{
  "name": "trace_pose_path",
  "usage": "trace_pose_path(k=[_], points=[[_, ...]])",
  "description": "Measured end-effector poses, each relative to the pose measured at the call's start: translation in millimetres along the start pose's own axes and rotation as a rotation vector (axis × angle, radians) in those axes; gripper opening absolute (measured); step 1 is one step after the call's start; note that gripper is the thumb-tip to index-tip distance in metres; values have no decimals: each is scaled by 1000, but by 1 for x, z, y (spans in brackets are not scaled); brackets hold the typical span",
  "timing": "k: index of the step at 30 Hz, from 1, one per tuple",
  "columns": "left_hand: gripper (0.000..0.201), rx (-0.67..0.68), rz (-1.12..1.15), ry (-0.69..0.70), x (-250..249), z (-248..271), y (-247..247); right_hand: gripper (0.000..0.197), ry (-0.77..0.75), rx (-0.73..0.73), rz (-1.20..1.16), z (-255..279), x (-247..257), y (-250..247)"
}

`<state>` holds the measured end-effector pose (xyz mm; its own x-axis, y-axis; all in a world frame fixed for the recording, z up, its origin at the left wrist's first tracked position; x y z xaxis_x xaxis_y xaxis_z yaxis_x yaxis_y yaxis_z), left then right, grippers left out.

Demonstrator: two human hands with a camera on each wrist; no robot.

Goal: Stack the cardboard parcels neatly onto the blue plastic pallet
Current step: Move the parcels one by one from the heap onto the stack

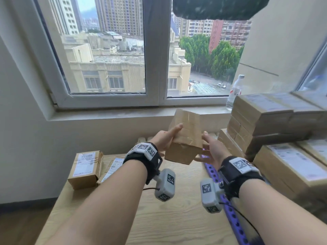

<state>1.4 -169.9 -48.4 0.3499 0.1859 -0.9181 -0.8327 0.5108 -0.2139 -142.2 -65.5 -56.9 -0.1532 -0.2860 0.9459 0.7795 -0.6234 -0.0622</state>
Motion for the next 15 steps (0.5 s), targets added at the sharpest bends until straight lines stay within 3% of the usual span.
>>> trace_pose_path(k=[3,8,12,15], points=[[40,-4,141,-29,-12,12,20,36,-67,17,23,8,21,-26],[64,26,410,16,-38,47,60,32,-194,2,97,17,53,-81],[45,127,639,95,-69,85,99,31,-144,116,72,31,66,-122],[45,136,718,129,-86,105,132,42,-124,178,-6,40,73,-153]])
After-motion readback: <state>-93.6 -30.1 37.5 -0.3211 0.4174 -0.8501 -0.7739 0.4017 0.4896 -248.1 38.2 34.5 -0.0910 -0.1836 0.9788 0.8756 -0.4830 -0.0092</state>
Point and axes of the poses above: each hand's wrist, its own z-axis away from the middle knuckle, its own y-axis out of the palm, x = y × z, the point moved 4 cm from there along -z, towards the middle knuckle, and after that the axes turned 8 degrees about -x, right-handed, at the moved point
